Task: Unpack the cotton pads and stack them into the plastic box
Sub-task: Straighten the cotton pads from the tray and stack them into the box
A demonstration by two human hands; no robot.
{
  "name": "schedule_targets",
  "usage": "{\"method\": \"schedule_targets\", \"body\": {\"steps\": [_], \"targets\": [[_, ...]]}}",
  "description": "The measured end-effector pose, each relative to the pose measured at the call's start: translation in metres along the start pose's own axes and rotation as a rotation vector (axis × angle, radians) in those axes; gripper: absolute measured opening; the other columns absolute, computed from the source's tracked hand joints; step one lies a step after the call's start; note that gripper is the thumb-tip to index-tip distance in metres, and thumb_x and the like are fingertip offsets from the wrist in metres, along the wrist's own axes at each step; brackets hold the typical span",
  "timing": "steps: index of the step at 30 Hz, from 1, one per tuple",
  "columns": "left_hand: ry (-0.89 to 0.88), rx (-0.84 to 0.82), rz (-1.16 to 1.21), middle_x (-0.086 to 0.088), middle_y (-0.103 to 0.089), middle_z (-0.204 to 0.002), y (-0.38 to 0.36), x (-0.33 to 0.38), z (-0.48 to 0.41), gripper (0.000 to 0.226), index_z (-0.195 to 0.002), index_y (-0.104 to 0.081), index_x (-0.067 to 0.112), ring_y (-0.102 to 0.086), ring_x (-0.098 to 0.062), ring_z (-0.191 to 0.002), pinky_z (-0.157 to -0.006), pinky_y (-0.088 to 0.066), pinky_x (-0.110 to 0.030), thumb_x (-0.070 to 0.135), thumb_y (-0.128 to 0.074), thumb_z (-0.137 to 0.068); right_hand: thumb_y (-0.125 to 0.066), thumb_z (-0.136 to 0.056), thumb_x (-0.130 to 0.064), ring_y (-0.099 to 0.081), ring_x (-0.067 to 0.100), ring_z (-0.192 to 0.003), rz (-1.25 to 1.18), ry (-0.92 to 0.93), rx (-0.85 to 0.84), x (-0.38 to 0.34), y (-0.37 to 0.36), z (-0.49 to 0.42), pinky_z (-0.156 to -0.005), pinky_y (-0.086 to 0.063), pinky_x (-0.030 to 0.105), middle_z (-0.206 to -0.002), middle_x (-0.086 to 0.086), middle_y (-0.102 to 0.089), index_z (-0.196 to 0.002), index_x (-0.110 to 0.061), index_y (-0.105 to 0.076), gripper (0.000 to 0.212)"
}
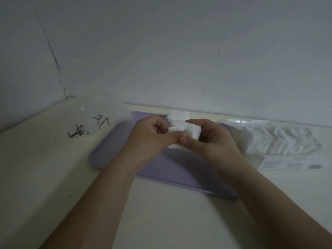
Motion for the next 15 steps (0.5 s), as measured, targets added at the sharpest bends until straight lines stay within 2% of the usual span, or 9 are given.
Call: {"method": "schedule_targets", "body": {"steps": [2, 5, 7, 9, 11, 13, 15], "targets": [[0.008, 0.003, 0.076, 0.003, -0.06, -0.06, -0.002, 0.001, 0.0, 0.029, -0.081, -0.062, 0.013, -0.045, -0.004, -0.046, -0.044, -0.036, -0.014, 0.021, -0.09, -0.078, -0.083, -0.087, 0.0, -0.077, 0.028, -0.101, 0.014, -0.015, 0.055, 0.0, 0.005, -0.001, -0.082, -0.063, 0.033, -0.109, 0.02, -0.08, -0.116, -0.012, -0.072, 0.033], [-0.007, 0.026, 0.102, -0.003, -0.069, -0.065, -0.005, 0.002, 0.001, 0.015, -0.086, -0.066, 0.007, -0.056, -0.003, -0.05, -0.047, -0.04, -0.012, 0.013, -0.08, -0.089, -0.082, -0.086, -0.003, -0.074, 0.019, -0.092, 0.007, -0.007, 0.187, -0.004, 0.015, -0.001, -0.086, -0.062, 0.042, -0.102, 0.012, -0.081, -0.11, -0.018, -0.073, 0.029], [-0.031, 0.017, 0.058, -0.007, -0.07, -0.066, -0.009, -0.001, 0.002, 0.013, -0.083, -0.068, 0.009, -0.058, -0.006, -0.054, -0.051, -0.043, -0.014, 0.014, -0.077, -0.091, -0.078, -0.088, -0.007, -0.072, 0.015, -0.087, 0.013, 0.012, 0.33, -0.01, 0.028, 0.0, -0.082, -0.061, 0.038, -0.097, 0.002, -0.078, -0.105, -0.025, -0.071, 0.026], [-0.071, -0.044, 0.004, -0.014, -0.071, -0.069, -0.021, -0.003, 0.004, 0.013, -0.079, -0.07, 0.015, -0.058, -0.01, -0.059, -0.058, -0.046, -0.022, 0.017, -0.078, -0.089, -0.073, -0.09, -0.011, -0.071, 0.013, -0.087, 0.049, 0.045, 0.453, -0.02, 0.04, 0.003, -0.082, -0.06, 0.036, -0.097, -0.004, -0.075, -0.109, -0.028, -0.068, 0.027], [-0.134, -0.124, -0.087, -0.009, -0.071, -0.069, -0.037, 0.002, 0.009, 0.012, -0.078, -0.073, 0.019, -0.056, -0.008, -0.06, -0.062, -0.047, -0.026, 0.015, -0.078, -0.088, -0.069, -0.09, -0.016, -0.07, 0.014, -0.089, 0.071, 0.037, 0.526, -0.024, 0.05, 0.004, -0.084, -0.059, 0.039, -0.097, -0.009, -0.072, -0.115, -0.03, -0.065, 0.029], [-0.193, -0.199, -0.154, 0.006, -0.072, -0.071, -0.053, 0.01, 0.017, 0.019, -0.079, -0.075, 0.024, -0.058, -0.001, -0.062, -0.065, -0.048, -0.019, 0.008, -0.076, -0.089, -0.064, -0.091, -0.016, -0.068, 0.017, -0.092, 0.061, -0.018, 0.551, -0.02, 0.056, 0.001, -0.086, -0.059, 0.043, -0.098, -0.011, -0.068, -0.119, -0.031, -0.061, 0.031], [-0.246, -0.288, -0.225, 0.009, -0.075, -0.081, -0.071, 0.019, 0.023, 0.02, -0.085, -0.076, 0.026, -0.063, 0.002, -0.07, -0.069, -0.049, -0.013, 0.007, -0.073, -0.09, -0.061, -0.091, -0.015, -0.067, 0.021, -0.098, 0.065, -0.076, 0.53, -0.015, 0.058, -0.003, -0.089, -0.059, 0.044, -0.098, -0.011, -0.065, -0.119, -0.032, -0.056, 0.033]]}}
Point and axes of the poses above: each hand's wrist, its own z-axis away from the middle knuckle, its own y-axis out of the back of the hand, x = y × z, the point moved 6 cm from there along -z, towards the middle knuckle
